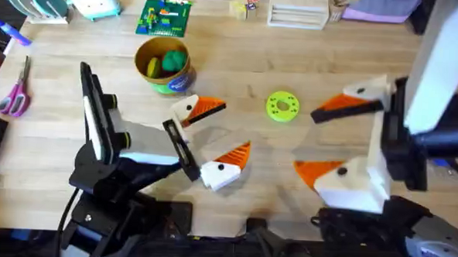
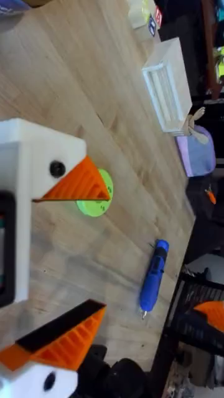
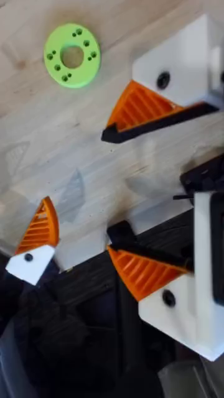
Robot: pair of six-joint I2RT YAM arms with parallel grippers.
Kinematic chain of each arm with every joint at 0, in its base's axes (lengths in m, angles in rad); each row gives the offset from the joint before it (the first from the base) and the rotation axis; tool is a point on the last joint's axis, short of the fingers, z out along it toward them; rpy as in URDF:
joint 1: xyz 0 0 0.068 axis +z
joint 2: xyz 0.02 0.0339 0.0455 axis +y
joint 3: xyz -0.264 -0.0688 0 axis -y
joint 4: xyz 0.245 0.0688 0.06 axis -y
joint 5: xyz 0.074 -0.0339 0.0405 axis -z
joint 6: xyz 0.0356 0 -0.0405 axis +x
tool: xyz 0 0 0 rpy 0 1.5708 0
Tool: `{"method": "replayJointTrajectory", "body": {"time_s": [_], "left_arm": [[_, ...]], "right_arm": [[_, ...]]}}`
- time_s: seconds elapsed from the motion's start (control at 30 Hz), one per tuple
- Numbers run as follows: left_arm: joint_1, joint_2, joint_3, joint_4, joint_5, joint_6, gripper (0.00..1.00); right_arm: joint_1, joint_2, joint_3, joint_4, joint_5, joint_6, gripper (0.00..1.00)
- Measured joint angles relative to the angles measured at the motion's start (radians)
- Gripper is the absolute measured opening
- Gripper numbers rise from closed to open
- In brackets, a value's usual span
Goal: Pick up the gripper from the table and insert it into the empty holder that is missing its gripper. Then pick up a screw, insert it into the mounting hole, and use the screwdriver to tighten it. Finally, clean up the table by picking up the vegetable and placing it into the bucket.
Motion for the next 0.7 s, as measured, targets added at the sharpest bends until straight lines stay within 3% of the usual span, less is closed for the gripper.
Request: {"method": "replayJointTrajectory", "body": {"time_s": [0.07, 0.13, 0.3, 0.37, 0.7], "left_arm": [[0.000, 0.000, 0.000, 0.000, 0.000, 0.000, 0.983], [0.000, 0.000, 0.000, 0.000, -0.001, 0.003, 0.805], [0.000, 0.000, 0.000, 0.000, -0.001, 0.003, 0.064], [0.000, 0.000, 0.000, 0.000, -0.001, 0.007, 0.012], [0.000, 0.000, 0.000, 0.000, -0.001, 0.007, 0.009]], "right_arm": [[0.000, -0.038, -0.048, 0.000, -0.016, -0.007, 0.994], [0.000, -0.062, -0.070, -0.001, -0.026, -0.010, 0.994], [-0.004, -0.086, -0.075, 0.002, -0.001, 0.001, 0.994], [-0.015, -0.087, -0.075, -0.003, 0.035, 0.009, 0.994], [-0.203, -0.087, -0.076, 0.028, 0.300, 0.018, 0.993]]}}
